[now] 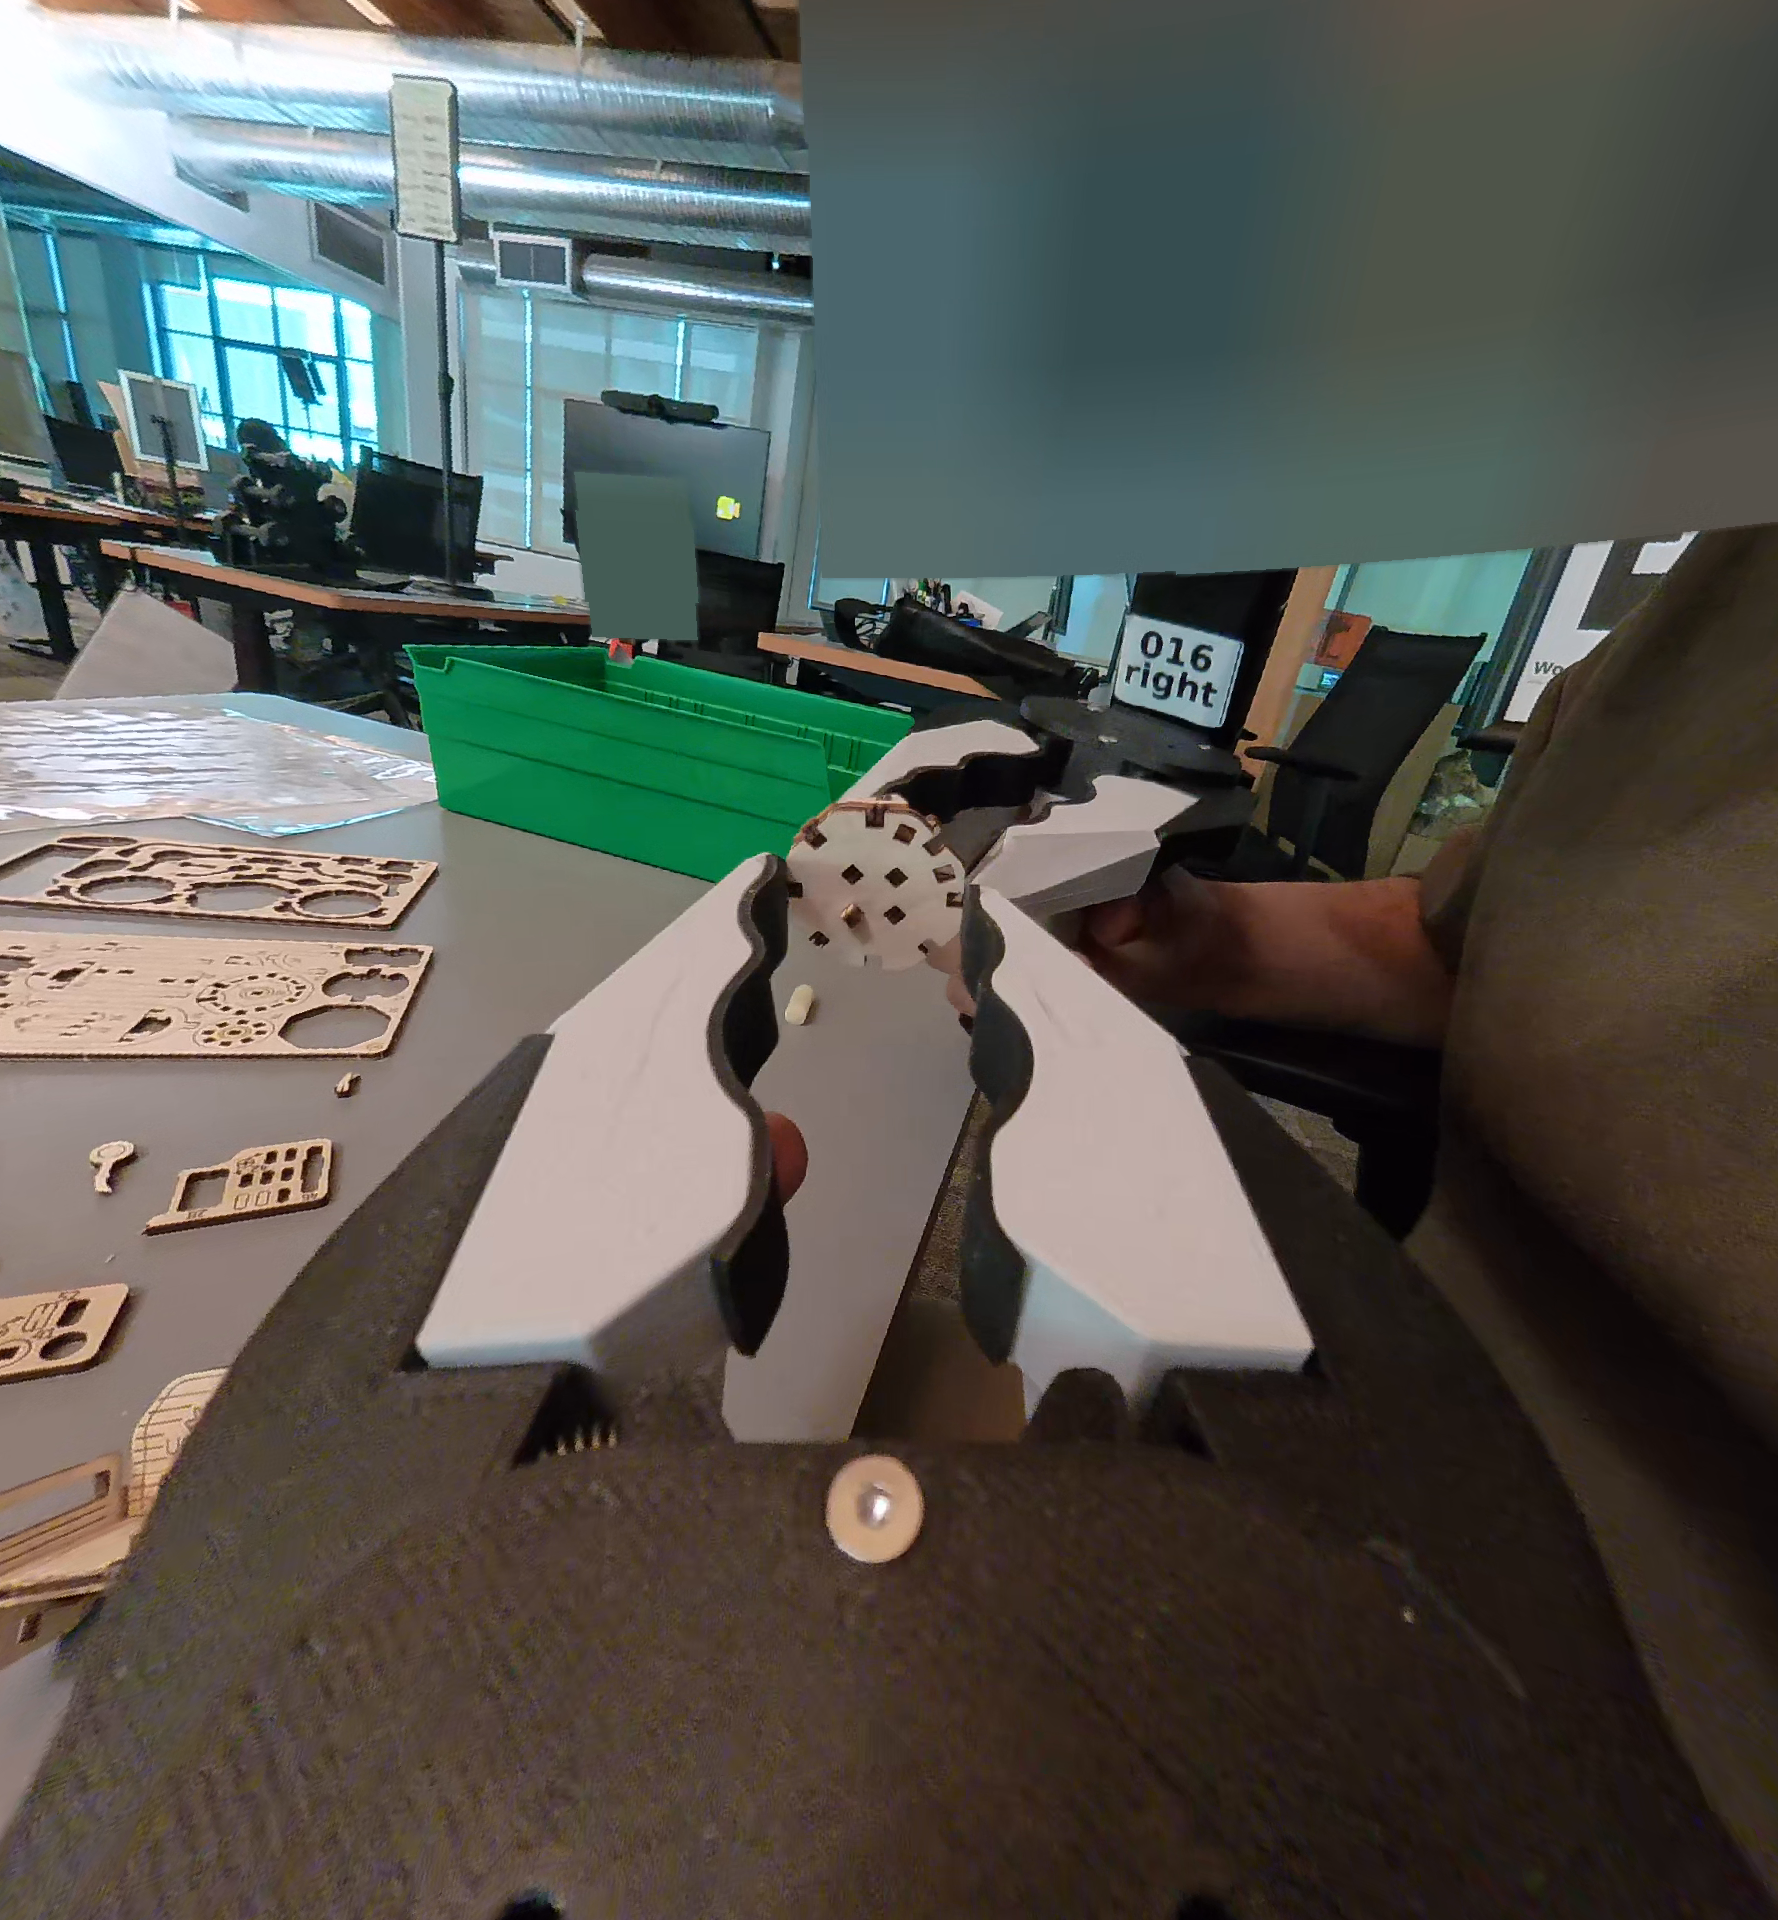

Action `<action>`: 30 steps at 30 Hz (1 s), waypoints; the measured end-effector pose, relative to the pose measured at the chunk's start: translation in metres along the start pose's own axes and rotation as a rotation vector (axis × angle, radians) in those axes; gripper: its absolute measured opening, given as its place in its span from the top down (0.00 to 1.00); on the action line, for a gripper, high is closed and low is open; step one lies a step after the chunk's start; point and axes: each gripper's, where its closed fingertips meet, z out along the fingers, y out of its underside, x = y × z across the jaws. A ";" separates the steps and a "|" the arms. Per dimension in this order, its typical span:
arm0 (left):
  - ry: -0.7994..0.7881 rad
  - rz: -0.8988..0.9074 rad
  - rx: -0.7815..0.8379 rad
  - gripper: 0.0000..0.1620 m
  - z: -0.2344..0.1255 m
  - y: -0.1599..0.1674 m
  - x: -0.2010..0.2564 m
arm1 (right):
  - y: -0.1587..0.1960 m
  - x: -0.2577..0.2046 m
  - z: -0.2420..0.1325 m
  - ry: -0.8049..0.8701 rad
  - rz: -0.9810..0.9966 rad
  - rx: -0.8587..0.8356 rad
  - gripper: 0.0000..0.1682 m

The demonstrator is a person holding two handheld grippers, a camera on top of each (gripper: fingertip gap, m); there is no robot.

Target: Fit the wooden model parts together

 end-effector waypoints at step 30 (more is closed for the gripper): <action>-0.025 -0.042 -0.009 0.81 -0.001 0.001 -0.009 | 0.001 0.006 -0.006 -0.031 0.080 0.032 0.81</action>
